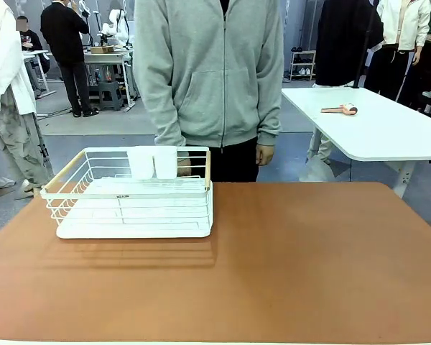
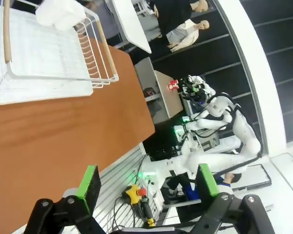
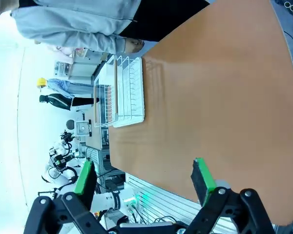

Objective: Clean the table.
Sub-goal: Pick up the Lint Roller when the human hands it over.

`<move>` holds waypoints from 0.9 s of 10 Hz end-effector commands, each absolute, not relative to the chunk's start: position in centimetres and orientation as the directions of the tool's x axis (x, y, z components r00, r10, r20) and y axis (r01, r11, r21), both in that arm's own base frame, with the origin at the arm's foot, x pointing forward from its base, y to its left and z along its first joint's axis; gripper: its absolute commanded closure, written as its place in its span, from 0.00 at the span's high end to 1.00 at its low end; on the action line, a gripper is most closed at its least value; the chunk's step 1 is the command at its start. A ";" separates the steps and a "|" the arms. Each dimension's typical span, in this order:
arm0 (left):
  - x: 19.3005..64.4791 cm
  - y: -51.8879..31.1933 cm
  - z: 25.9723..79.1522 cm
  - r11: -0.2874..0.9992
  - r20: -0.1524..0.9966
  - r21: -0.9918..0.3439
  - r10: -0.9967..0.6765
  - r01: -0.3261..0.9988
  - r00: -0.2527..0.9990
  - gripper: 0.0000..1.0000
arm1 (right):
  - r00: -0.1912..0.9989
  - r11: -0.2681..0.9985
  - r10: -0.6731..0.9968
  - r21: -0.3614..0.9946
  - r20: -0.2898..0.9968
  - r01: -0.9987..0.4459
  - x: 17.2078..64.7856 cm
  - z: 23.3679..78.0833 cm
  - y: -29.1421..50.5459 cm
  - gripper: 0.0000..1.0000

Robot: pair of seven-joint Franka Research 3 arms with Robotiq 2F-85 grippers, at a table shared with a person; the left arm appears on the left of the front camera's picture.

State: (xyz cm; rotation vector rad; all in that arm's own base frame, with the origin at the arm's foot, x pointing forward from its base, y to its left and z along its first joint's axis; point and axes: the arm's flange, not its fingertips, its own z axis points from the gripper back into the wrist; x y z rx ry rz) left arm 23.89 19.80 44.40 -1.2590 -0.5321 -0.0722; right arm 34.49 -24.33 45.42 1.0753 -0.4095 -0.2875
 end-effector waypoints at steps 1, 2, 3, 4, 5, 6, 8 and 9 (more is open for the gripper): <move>24.0 19.3 45.5 0.347 0.438 -0.872 0.242 0.345 0.866 1.00 | 0.890 0.457 -0.413 0.889 0.195 0.018 34.1 46.2 -24.0 1.00; 24.0 19.3 45.5 0.347 0.438 -0.872 0.242 0.345 0.866 1.00 | 0.890 0.457 -0.413 0.889 0.195 0.018 34.1 46.2 -24.0 1.00; 24.0 19.3 45.5 0.347 0.438 -0.872 0.242 0.345 0.866 1.00 | 0.890 0.457 -0.413 0.889 0.195 0.018 34.1 46.2 -24.0 1.00; 24.0 19.3 45.5 0.347 0.438 -0.872 0.242 0.345 0.866 1.00 | 0.890 0.457 -0.413 0.889 0.195 0.018 34.1 46.2 -24.0 1.00; 24.0 19.3 45.5 0.347 0.438 -0.872 0.242 0.345 0.866 1.00 | 0.890 0.457 -0.413 0.889 0.195 0.018 34.1 46.2 -24.0 1.00; 24.0 19.3 45.5 0.347 0.438 -0.872 0.242 0.345 0.866 1.00 | 0.890 0.457 -0.413 0.889 0.195 0.018 34.1 46.2 -24.0 1.00; 24.0 19.3 45.5 0.347 0.438 -0.872 0.242 0.345 0.866 1.00 | 0.890 0.457 -0.413 0.889 0.195 0.018 34.1 46.2 -24.0 1.00; 24.0 19.3 45.5 0.347 0.438 -0.872 0.242 0.345 0.866 1.00 | 0.890 0.457 -0.413 0.889 0.195 0.018 34.1 46.2 -24.0 1.00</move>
